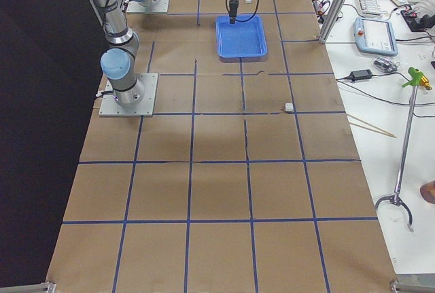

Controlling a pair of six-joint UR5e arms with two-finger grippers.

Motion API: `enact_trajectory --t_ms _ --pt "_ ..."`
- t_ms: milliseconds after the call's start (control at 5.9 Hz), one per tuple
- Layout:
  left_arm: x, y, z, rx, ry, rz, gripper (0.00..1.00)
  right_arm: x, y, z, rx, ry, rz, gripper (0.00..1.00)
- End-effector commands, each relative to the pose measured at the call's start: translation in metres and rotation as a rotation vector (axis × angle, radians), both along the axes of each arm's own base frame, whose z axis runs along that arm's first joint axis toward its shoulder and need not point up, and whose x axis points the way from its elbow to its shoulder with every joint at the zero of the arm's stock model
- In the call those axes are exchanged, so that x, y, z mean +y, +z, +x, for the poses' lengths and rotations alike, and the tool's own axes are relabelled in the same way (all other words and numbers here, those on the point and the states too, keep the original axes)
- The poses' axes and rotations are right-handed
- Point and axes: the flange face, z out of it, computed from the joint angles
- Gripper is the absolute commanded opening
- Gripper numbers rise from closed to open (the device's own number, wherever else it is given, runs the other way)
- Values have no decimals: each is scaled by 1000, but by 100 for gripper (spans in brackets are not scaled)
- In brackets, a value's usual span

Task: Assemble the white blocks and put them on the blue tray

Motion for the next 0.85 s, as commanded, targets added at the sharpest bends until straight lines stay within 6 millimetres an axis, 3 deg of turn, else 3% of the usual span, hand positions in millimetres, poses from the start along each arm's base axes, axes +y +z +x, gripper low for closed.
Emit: enact_trajectory --t_ms 0,169,339,508,678 --pt "-1 -5 1 -3 -1 11 98 1 1 0 3 2 -2 100" --pt "-3 -13 1 0 -15 29 98 -1 0 0 3 3 -1 100" --pt "-6 -31 6 -1 -134 62 98 0 1 1 0 21 -2 100" --pt "-18 -43 18 0 -161 78 98 1 2 1 -1 126 -2 100" --pt "-42 -72 44 15 -221 124 99 0 2 1 -1 258 1 100"
